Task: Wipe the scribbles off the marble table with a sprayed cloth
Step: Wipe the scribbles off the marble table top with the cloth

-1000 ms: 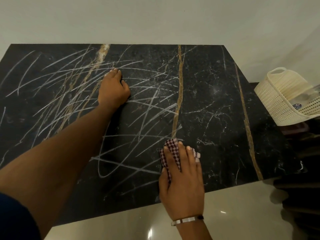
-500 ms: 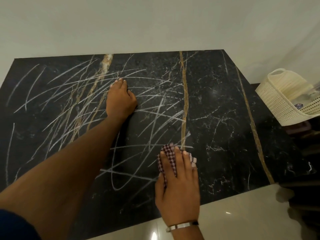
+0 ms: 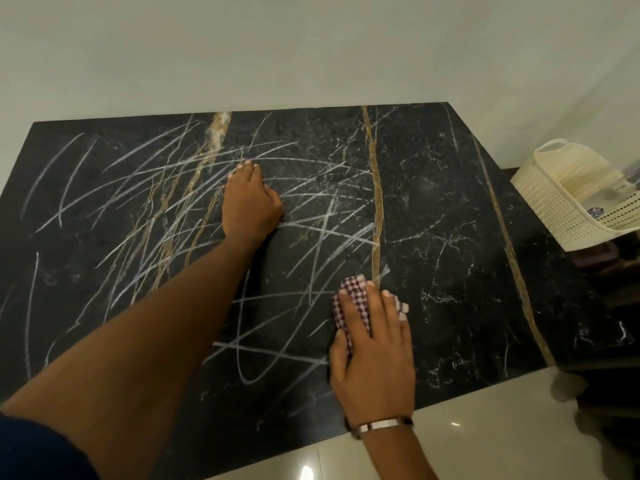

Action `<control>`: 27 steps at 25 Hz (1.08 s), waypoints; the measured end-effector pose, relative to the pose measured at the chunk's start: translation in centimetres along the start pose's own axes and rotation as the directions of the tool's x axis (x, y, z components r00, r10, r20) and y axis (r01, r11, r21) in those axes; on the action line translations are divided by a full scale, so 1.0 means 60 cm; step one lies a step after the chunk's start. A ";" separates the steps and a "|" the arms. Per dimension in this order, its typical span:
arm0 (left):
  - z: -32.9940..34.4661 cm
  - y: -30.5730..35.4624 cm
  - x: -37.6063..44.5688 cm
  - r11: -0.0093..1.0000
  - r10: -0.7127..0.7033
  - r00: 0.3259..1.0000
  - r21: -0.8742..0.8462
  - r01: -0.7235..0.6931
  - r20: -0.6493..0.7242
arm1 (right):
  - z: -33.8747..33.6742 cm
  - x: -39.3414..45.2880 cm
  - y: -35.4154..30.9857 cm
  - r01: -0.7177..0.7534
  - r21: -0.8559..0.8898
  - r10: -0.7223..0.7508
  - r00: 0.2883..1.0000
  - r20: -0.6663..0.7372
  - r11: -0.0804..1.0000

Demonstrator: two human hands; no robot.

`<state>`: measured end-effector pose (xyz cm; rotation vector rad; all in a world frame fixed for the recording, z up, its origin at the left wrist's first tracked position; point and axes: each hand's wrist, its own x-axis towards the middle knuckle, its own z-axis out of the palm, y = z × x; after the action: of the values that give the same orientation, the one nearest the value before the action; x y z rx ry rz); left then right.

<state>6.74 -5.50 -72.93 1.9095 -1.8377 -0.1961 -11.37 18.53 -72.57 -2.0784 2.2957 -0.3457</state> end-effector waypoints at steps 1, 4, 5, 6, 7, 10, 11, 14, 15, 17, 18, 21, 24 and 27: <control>-0.001 0.000 0.000 1.000 0.002 1.000 -0.003 -0.002 0.001 | 0.003 -0.006 -0.014 0.040 0.006 -0.040 0.999 0.006 0.999; -0.001 -0.001 0.000 1.000 0.002 1.000 -0.017 -0.001 0.005 | 0.005 -0.002 -0.009 0.102 0.010 -0.102 0.995 0.019 0.995; -0.003 -0.002 -0.001 1.000 0.003 1.000 -0.023 -0.002 0.007 | 0.002 0.005 0.005 0.093 0.000 -0.093 0.995 0.019 0.996; -0.004 -0.002 -0.001 1.000 0.002 1.000 -0.028 -0.001 0.006 | -0.001 0.014 0.022 0.066 -0.012 -0.066 0.998 0.014 0.998; -0.005 -0.002 -0.001 1.000 0.002 1.000 -0.031 -0.002 0.004 | -0.004 0.027 0.041 0.024 -0.021 -0.024 1.000 0.007 0.999; -0.002 0.000 0.000 1.000 0.000 1.000 -0.023 0.000 0.003 | -0.009 0.052 0.074 -0.068 -0.020 0.068 0.998 -0.007 0.997; -0.002 0.000 0.001 1.000 -0.005 1.000 -0.021 0.005 0.005 | -0.007 0.053 0.068 -0.080 -0.024 0.080 0.997 -0.014 0.996; -0.001 0.001 0.000 1.000 -0.008 1.000 -0.019 0.008 0.006 | -0.004 0.043 0.014 -0.045 0.008 0.045 0.999 0.002 0.999; -0.001 0.001 0.000 1.000 -0.007 1.000 -0.018 0.007 0.007 | 0.000 0.038 -0.007 -0.005 0.028 0.005 1.000 0.011 1.000; -0.001 0.000 0.000 1.000 -0.008 1.000 -0.017 0.008 0.015 | 0.007 0.028 -0.030 0.079 0.040 -0.081 0.996 0.038 0.996; -0.001 0.000 -0.001 1.000 -0.007 1.000 -0.016 0.008 0.013 | 0.006 0.031 -0.028 0.106 0.040 -0.108 0.993 0.046 0.994; -0.002 -0.001 0.000 1.000 -0.013 1.000 -0.029 0.013 0.011 | 0.004 0.058 0.019 0.060 0.008 -0.060 0.998 0.030 0.998; 0.001 0.000 0.000 1.000 -0.012 1.000 -0.020 0.012 -0.003 | -0.001 0.088 0.051 -0.056 0.011 0.056 0.998 0.015 0.998; 0.002 0.001 -0.001 1.000 -0.026 1.000 -0.013 0.026 0.002 | 0.003 0.088 0.020 -0.049 0.010 0.049 0.999 0.007 0.999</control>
<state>6.63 -5.46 -73.01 1.9258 -1.8092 -0.2176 -13.09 13.39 -72.30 -2.0118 2.3317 -0.3468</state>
